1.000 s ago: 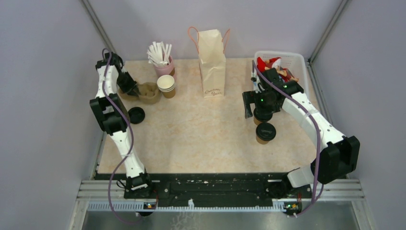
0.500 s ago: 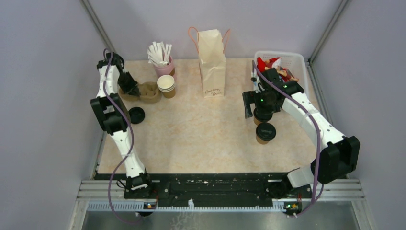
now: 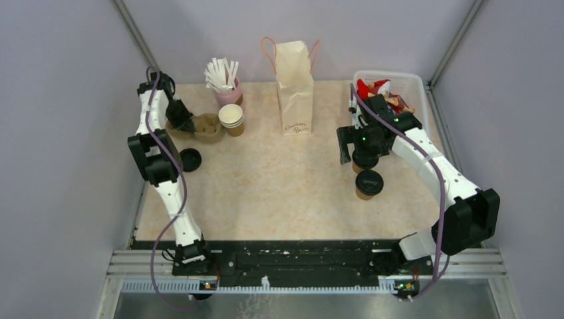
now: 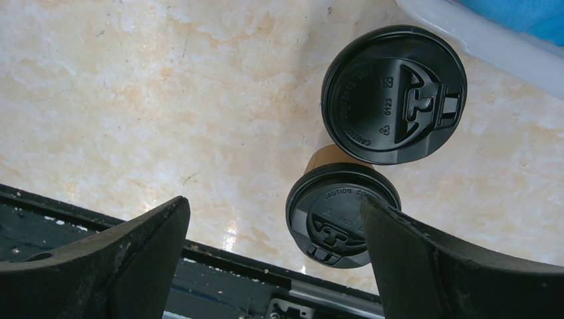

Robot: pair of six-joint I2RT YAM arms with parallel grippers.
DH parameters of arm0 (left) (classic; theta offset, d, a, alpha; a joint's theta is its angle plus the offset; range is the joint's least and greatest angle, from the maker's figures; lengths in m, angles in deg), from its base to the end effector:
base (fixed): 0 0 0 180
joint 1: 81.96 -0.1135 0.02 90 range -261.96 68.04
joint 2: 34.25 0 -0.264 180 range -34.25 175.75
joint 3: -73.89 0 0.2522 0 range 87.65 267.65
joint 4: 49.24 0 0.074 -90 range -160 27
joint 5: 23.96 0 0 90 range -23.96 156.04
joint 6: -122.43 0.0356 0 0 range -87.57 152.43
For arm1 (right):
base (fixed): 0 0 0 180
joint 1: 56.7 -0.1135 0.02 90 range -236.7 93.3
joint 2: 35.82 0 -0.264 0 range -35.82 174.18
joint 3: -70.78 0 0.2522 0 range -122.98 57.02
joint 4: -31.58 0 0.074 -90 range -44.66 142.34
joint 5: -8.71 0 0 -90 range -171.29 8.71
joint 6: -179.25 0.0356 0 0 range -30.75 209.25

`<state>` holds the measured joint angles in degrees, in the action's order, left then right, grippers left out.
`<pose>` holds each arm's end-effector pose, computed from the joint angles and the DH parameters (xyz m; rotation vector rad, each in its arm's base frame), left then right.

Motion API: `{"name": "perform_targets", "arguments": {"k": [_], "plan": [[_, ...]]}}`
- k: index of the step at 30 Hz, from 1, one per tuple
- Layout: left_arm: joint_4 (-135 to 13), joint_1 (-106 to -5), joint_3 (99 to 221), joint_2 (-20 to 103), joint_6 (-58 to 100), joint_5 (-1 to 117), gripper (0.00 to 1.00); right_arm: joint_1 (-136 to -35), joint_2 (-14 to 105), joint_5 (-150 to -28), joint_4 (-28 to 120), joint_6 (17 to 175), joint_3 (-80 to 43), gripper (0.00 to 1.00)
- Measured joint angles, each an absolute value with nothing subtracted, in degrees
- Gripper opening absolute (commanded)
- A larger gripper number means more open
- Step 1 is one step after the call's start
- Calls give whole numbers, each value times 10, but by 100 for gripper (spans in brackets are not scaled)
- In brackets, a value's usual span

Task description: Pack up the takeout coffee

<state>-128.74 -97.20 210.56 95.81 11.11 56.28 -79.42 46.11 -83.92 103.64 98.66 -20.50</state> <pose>0.4575 0.1184 0.2403 -0.8564 2.7090 -0.2649 0.2595 0.1104 0.3185 -0.3262 2.6665 0.2397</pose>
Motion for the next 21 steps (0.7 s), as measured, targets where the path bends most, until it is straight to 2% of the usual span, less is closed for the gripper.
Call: {"name": "perform_targets", "arguments": {"k": [5,21], "plan": [[-1292,-971,2117,962,112,567,0,-794,461,-839,1036,987,-205,99],[-1296,-990,2121,963,113,534,0,-793,466,-840,1036,987,-205,99]]}}
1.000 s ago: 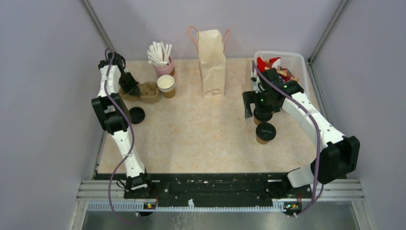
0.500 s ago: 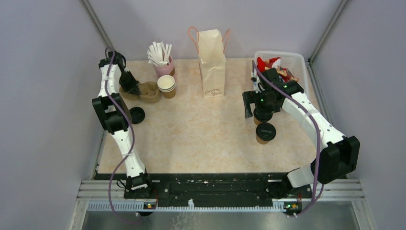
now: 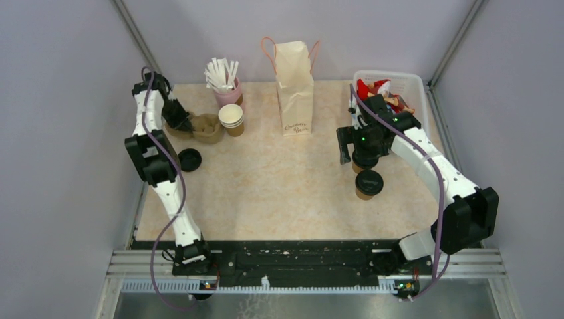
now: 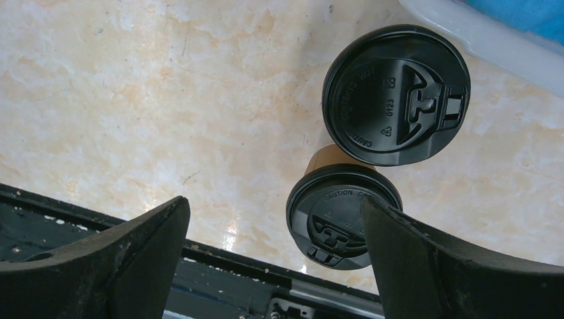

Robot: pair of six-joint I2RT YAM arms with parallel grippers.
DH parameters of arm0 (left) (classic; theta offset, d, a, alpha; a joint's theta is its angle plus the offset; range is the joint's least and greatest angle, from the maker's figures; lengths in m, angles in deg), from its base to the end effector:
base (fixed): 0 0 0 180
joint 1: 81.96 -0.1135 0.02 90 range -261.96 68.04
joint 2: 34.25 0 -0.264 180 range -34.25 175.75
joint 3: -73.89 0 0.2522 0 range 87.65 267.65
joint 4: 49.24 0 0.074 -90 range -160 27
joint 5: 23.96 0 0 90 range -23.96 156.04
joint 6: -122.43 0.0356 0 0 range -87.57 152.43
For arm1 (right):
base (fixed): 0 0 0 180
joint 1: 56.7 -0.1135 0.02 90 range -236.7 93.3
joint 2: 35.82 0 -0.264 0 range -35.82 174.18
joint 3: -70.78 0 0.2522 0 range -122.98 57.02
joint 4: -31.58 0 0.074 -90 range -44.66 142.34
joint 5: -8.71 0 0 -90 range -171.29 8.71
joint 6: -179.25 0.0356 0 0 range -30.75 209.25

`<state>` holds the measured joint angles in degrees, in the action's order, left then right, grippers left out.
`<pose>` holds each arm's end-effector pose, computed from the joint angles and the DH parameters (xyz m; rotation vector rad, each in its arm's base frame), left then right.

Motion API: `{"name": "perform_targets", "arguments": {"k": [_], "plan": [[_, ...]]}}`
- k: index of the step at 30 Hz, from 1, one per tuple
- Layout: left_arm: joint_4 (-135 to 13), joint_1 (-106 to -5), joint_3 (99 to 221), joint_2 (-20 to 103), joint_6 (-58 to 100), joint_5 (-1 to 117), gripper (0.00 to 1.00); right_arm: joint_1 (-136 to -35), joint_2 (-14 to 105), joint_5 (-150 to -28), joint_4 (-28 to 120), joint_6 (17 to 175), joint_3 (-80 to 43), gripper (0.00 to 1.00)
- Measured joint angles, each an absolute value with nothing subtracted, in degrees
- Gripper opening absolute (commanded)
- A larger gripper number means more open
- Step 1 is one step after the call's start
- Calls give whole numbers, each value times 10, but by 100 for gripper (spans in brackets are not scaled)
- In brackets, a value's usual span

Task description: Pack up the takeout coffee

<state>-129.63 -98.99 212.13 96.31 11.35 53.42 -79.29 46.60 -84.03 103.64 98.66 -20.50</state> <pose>0.4554 0.1314 0.2439 -0.8790 2.6907 -0.3280 0.2613 0.1106 0.3162 -0.3245 2.6754 0.2389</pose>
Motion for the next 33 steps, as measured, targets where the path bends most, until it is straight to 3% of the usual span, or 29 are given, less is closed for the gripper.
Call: {"name": "perform_targets", "arguments": {"k": [16,25,29,33], "plan": [[-1199,-1063,1952,904,117,367,0,-793,479,-846,1037,987,-208,99],[-1200,-1056,1952,896,173,385,0,-793,500,-865,1042,987,-228,98],[-1207,-1049,1952,882,194,413,30,-793,510,-877,1046,987,-242,98],[-1219,-1030,1954,870,211,454,50,-793,517,-888,1050,988,-254,99]]}}
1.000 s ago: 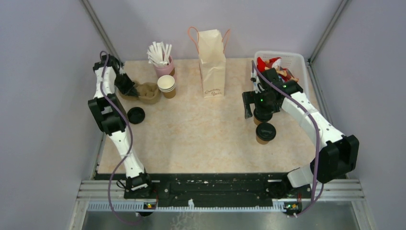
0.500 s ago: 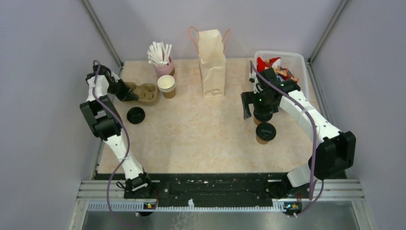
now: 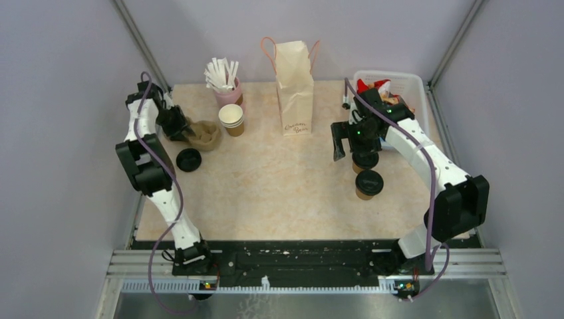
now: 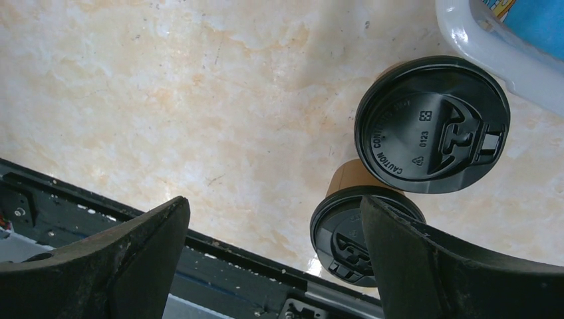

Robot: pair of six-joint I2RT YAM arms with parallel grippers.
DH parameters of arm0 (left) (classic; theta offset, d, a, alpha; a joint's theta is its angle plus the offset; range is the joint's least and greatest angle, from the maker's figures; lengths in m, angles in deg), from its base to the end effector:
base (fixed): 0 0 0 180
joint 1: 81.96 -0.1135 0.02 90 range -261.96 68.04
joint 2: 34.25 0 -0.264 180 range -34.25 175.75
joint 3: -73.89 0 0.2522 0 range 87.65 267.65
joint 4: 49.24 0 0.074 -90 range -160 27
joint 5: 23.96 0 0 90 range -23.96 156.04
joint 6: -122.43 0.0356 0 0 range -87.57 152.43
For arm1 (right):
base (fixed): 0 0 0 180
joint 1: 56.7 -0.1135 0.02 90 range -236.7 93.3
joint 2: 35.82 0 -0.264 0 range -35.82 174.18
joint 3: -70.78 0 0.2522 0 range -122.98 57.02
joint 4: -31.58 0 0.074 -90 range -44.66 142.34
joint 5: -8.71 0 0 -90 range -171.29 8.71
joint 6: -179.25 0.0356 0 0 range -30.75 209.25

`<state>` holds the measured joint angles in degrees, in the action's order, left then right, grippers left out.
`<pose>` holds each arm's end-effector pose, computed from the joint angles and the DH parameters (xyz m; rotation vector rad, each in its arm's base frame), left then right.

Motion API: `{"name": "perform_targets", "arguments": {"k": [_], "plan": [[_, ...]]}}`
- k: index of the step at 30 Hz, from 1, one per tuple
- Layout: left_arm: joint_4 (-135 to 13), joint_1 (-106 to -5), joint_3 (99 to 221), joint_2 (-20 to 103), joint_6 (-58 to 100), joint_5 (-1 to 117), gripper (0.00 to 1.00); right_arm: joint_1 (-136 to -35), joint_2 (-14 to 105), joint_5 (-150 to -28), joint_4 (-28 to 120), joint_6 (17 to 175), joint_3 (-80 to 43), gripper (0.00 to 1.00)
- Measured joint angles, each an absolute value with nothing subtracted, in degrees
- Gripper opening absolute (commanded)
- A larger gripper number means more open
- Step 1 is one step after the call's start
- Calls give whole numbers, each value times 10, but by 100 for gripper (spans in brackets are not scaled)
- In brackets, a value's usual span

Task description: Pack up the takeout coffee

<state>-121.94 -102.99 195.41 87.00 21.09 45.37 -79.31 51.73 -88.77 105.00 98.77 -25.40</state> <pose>0.4166 0.1467 0.2381 -0.6973 2.6825 -0.4673 0.2794 0.1214 0.3162 -0.3514 2.7121 0.3410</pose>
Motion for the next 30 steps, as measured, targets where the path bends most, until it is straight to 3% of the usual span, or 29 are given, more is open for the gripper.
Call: {"name": "perform_targets", "arguments": {"k": [5,13,26,30], "plan": [[-1222,-977,1960,842,229,520,58,-793,521,-894,1050,988,-260,99],[-1155,-884,1900,751,298,513,58,-793,522,-896,1057,989,-261,99],[-1147,-890,1895,810,343,487,52,-793,525,-900,1062,989,-264,99],[-1152,-890,1896,822,344,476,45,-793,525,-900,1062,988,-264,99]]}}
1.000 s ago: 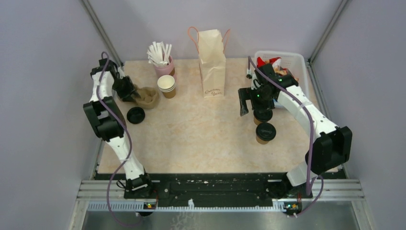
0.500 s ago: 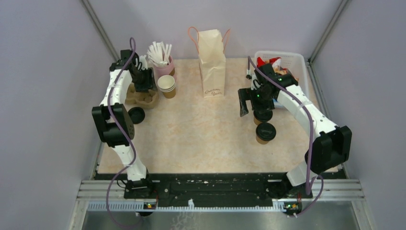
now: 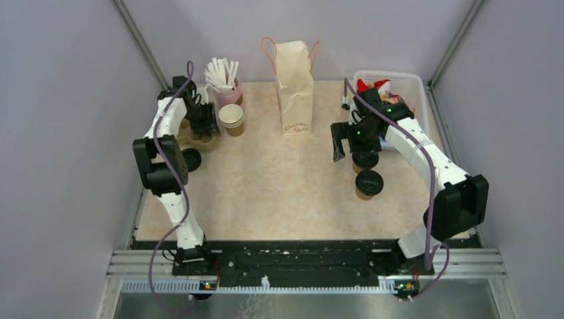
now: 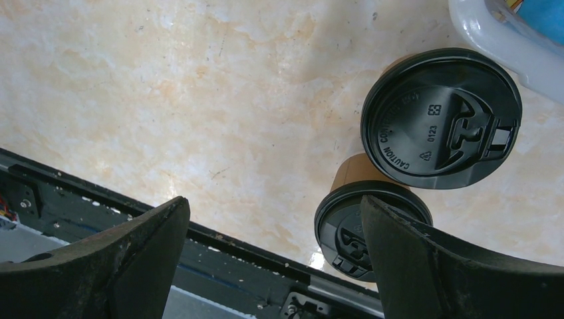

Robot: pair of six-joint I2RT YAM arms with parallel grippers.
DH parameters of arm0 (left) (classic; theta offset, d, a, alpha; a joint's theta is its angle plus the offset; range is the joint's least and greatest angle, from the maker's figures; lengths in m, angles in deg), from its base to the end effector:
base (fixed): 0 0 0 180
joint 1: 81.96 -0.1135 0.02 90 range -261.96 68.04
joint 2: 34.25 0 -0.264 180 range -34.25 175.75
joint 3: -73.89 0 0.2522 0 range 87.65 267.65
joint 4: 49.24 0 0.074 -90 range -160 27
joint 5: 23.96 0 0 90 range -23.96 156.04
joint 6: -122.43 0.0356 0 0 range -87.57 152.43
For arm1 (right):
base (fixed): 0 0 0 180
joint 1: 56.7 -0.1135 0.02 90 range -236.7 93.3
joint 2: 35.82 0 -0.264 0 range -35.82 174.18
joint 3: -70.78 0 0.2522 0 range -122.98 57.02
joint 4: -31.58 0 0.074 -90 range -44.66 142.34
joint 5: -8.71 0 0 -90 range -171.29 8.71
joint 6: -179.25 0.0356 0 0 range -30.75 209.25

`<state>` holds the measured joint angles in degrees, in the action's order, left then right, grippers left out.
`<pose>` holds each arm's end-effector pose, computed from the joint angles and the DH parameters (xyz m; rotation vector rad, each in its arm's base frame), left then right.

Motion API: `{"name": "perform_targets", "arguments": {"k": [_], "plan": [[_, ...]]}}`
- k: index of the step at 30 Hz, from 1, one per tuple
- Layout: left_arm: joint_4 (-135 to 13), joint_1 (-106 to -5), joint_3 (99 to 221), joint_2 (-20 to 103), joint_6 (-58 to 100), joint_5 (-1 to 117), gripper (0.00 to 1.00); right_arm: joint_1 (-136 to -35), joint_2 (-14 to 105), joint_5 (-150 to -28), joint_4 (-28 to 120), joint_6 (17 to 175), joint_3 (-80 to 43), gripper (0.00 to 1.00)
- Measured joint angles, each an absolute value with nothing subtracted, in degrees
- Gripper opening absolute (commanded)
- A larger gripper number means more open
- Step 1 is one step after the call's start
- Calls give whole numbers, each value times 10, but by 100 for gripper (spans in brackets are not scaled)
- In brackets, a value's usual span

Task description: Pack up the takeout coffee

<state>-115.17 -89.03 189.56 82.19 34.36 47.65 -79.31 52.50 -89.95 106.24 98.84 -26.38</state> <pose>0.4305 0.0421 0.2475 -0.0309 2.6881 -0.3901 0.2806 0.1227 0.3165 -0.3567 2.7321 0.3641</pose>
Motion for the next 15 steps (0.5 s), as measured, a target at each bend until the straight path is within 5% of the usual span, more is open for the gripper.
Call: {"name": "perform_targets", "arguments": {"k": [15], "plan": [[-1167,-890,1930,852,347,486,33,-793,525,-900,1062,988,-264,99]]}}
